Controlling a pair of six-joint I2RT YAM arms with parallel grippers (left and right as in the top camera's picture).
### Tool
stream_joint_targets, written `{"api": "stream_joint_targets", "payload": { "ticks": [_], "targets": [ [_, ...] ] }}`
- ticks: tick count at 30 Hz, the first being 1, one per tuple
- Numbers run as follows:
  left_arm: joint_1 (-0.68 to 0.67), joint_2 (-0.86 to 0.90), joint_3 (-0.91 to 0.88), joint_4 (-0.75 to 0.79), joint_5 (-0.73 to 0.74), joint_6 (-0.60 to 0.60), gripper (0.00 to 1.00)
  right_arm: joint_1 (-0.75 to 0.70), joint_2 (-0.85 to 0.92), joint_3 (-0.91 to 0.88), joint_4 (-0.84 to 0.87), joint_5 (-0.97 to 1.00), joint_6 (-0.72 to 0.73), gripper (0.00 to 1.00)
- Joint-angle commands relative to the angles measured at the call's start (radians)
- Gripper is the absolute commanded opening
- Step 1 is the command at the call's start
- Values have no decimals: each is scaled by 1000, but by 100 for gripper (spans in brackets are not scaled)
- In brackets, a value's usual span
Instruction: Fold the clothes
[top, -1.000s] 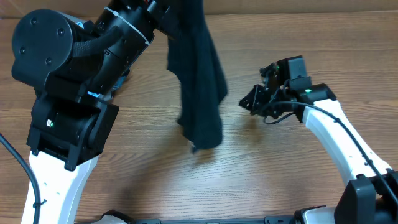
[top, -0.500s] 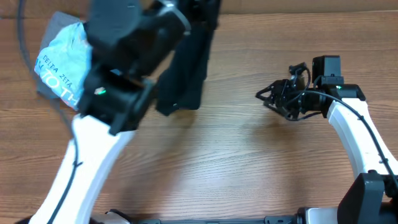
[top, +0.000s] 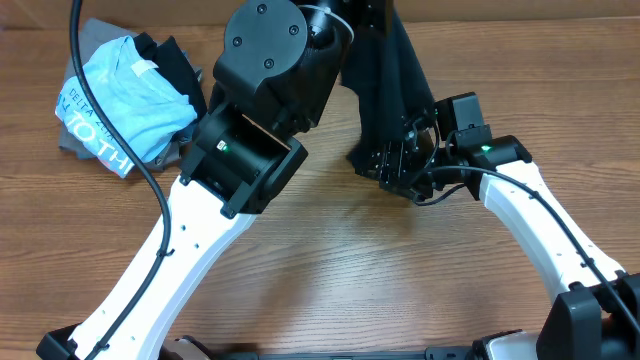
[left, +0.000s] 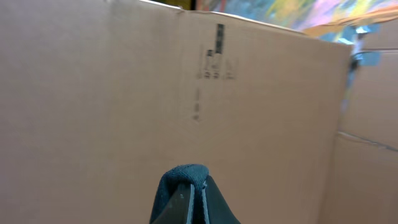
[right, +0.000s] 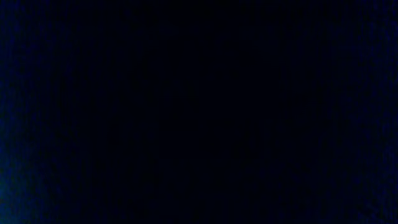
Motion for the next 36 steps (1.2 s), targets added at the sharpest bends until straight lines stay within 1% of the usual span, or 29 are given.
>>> {"api": "stream_joint_targets", "payload": {
  "ticks": [1, 5, 7, 9, 11, 13, 14, 16, 18, 21, 24, 28, 32, 36],
  "targets": [
    [-9, -12, 53, 11, -81, 80, 4, 2, -5, 11, 20, 122, 8, 73],
    [-36, -12, 68, 8, -81, 82, 4, 2, -5, 10, 87, 297, -14, 69],
    [-55, -12, 68, 9, -81, 90, 4, 2, -5, 11, 150, 307, -41, 63],
    [-70, -12, 68, 8, -93, 100, 4, 2, -5, 11, 195, 300, -42, 62],
    [-82, -12, 68, 9, -118, 114, 4, 2, -5, 11, 222, 237, -78, 62],
    [-90, -12, 68, 10, -139, 142, 4, 8, -5, 10, 230, 75, -199, 65],
    [-94, -12, 68, 12, -155, 156, 4, 14, -5, 10, 220, 23, -243, 65],
    [-103, -12, 68, 19, -202, 187, 4, 32, -5, 11, 190, 5, -279, 65],
    [-113, -12, 68, 37, -288, 226, 4, 56, -5, 11, 168, 5, -318, 65],
    [-116, -12, 68, 72, -404, 288, 4, 100, -5, 11, 172, 8, -330, 65],
    [-116, -11, 68, 90, -471, 335, 4, 136, -5, 11, 180, 23, -350, 65],
    [-116, -12, 68, 95, -529, 372, 4, 167, -5, 11, 197, 114, -350, 65],
    [-116, -12, 68, 108, -599, 410, 4, 168, -23, 12, 206, 137, -351, 65],
    [-116, -11, 68, 144, -662, 456, 4, 175, -90, 12, 203, 150, -376, 65]
  ]
}}
